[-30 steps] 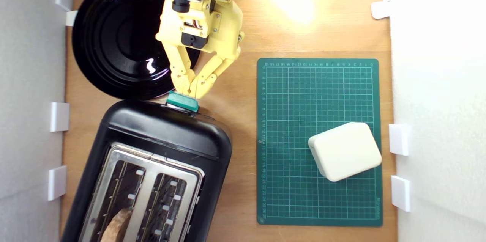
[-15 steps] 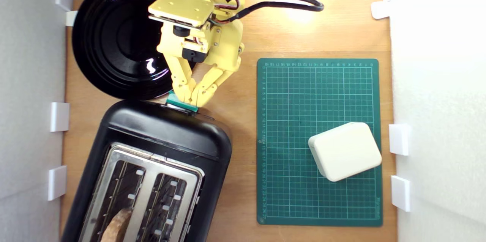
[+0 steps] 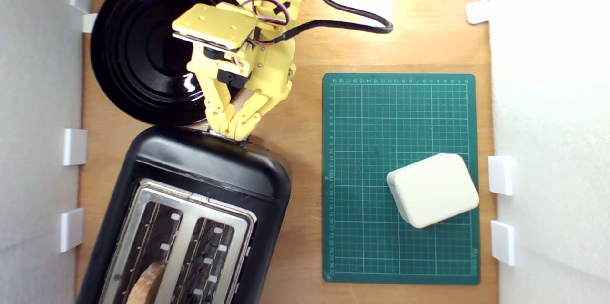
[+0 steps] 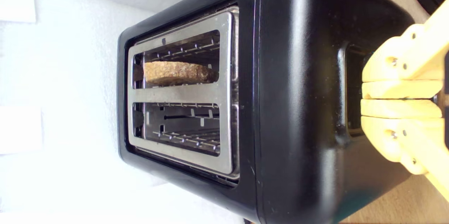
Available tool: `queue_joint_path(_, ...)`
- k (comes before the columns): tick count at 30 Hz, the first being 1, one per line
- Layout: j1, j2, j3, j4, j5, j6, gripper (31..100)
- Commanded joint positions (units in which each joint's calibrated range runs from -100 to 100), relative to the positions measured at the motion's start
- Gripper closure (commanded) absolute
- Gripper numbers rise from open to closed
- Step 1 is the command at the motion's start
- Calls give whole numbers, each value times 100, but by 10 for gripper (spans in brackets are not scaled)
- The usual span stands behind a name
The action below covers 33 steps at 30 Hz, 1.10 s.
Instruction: Start toaster
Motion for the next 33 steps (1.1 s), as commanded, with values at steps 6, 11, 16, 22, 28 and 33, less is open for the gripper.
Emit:
queue_joint_path(6, 56, 258, -197, 17, -185, 19, 989)
queue_joint_path(11, 64, 341, -152, 27, -185, 19, 989)
queue_joint_path(16, 72, 358, 385, 214, -185, -8, 989)
queue_joint_path(22, 175, 299, 1030, 195, -348, 3, 989)
queue_joint_path(28, 445, 324, 1666, 205, -905, 19, 989)
queue_joint_path(33, 501, 383, 1902, 167, -973, 19, 989)
